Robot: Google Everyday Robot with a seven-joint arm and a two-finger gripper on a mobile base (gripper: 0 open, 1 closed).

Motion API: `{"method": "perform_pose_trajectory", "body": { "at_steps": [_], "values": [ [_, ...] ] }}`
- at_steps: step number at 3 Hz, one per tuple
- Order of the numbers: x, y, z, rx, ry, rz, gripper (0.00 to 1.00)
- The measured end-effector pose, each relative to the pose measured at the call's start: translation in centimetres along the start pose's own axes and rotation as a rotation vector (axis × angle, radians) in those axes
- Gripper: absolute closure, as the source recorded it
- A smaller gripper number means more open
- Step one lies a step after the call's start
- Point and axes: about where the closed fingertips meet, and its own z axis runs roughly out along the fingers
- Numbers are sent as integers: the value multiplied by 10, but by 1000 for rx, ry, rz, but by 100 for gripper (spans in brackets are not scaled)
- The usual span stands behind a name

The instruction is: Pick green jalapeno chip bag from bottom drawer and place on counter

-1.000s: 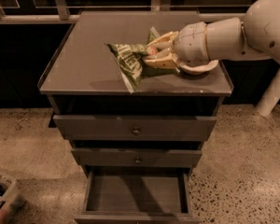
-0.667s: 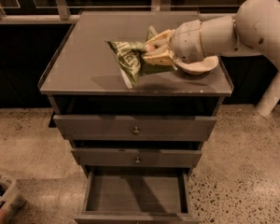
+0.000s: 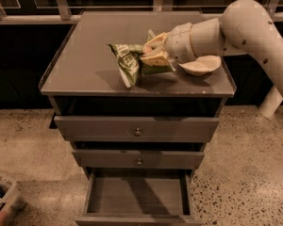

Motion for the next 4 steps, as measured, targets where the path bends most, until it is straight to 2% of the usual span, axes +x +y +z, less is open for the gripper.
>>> {"method": "perform_pose_trajectory", "body": {
  "at_steps": [1,4],
  "values": [
    [0,0,1,-1,1,0,81],
    [0,0,1,-1,1,0,11]
  ]
}}
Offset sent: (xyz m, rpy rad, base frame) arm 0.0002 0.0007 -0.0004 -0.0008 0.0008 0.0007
